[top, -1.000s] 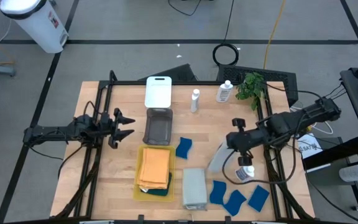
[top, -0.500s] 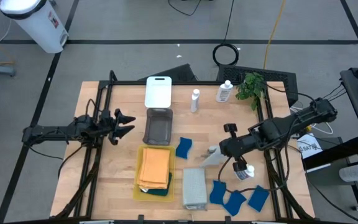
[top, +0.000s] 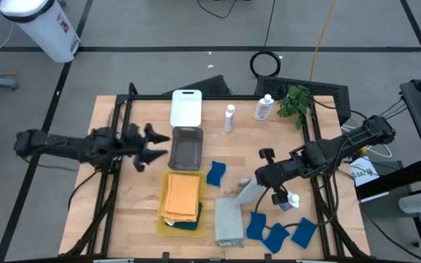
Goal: Pick & Place Kitchen Items
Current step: Put the gray towel into the yellow bin
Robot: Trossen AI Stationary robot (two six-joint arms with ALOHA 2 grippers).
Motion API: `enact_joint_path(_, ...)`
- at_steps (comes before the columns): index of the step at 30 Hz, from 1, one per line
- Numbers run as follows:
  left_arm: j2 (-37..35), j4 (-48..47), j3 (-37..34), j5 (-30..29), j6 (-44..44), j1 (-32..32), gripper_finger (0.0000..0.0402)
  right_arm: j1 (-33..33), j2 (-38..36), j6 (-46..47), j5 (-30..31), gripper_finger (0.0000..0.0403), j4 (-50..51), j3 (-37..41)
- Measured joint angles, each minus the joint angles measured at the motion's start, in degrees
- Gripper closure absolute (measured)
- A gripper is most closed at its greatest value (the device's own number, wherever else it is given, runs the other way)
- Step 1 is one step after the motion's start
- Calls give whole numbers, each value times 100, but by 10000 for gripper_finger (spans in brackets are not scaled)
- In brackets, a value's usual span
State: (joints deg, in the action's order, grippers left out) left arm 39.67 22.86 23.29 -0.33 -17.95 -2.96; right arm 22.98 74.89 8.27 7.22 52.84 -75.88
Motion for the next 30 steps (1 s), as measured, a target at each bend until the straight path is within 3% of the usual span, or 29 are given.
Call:
enact_joint_path(4, 1616, -898, 1510, 544, 452, -295, 72, 0, 4, 0, 0, 401, -50, 0)
enact_joint_path(8, 3158, -2245, 3330, 588, 873, -435, 49, 0, 4, -21, -1, 401, -112, 0)
enact_joint_path(14, 5218, -3931, 5869, 580, 1566, -524, 47, 0, 4, -76, 0, 401, -116, 0)
enact_joint_path(17, 5967, -4400, 6760, 581, 2036, -589, 52, 0, 4, -135, 0, 401, -116, 0)
enact_joint_path(23, 6896, -4420, 7594, 355, 2526, -618, 48, 0, 4, -151, 0, 401, -118, 0)
enact_joint_path(30, 7249, -3858, 7672, 157, 2598, -518, 52, 0, 4, -193, 0, 401, -150, 0)
